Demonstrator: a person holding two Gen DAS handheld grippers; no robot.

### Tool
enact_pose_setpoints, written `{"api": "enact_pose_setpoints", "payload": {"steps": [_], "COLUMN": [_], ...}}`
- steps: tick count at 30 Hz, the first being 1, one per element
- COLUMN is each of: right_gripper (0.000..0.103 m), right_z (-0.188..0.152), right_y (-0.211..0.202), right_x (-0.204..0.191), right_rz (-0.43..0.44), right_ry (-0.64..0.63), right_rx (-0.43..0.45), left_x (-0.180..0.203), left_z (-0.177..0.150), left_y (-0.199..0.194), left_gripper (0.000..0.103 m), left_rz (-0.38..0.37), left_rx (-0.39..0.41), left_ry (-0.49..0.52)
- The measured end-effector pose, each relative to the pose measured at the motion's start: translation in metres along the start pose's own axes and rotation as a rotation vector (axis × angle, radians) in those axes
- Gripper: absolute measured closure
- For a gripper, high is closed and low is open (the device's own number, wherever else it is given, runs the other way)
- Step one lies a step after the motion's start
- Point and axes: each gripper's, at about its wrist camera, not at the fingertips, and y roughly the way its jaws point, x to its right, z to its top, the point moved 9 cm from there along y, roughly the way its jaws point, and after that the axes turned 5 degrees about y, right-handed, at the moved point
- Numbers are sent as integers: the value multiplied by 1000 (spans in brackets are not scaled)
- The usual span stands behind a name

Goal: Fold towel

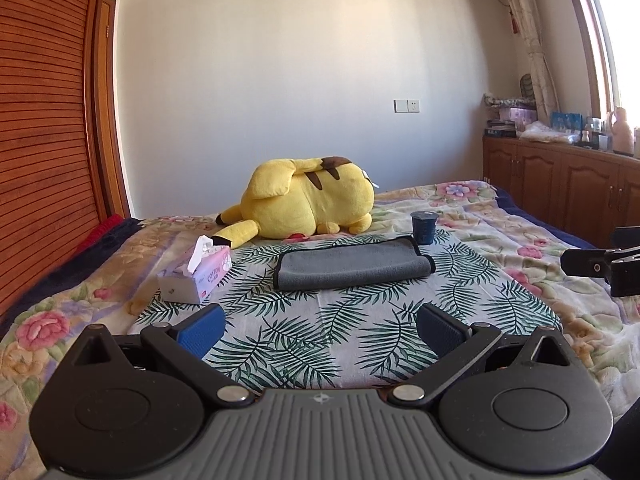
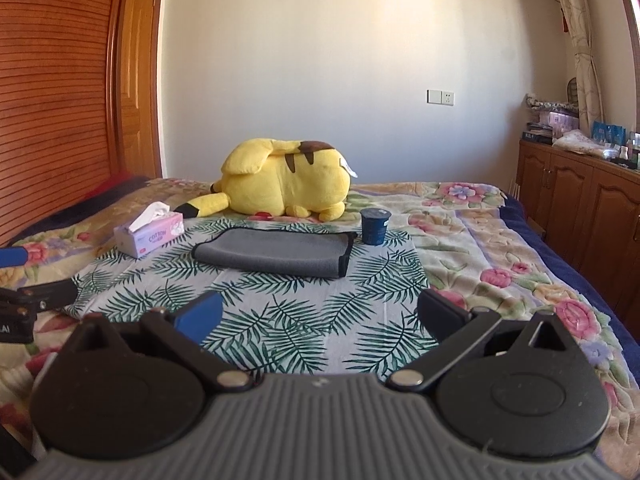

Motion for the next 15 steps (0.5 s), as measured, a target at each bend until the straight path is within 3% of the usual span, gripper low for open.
{"api": "enact_pose_setpoints", "payload": {"steps": [15], "right_gripper": [0], "right_z": [7], "right_y": [-8], "right_x": [3], "right_rz": [-29], "right_ry": [-7], "right_rx": [73], "left_x": [-6], "left_z": [3], "left_y": [-8], "left_gripper": [16], "left_rz": [21], "left_rx": [32], "left_ry": [-30]}}
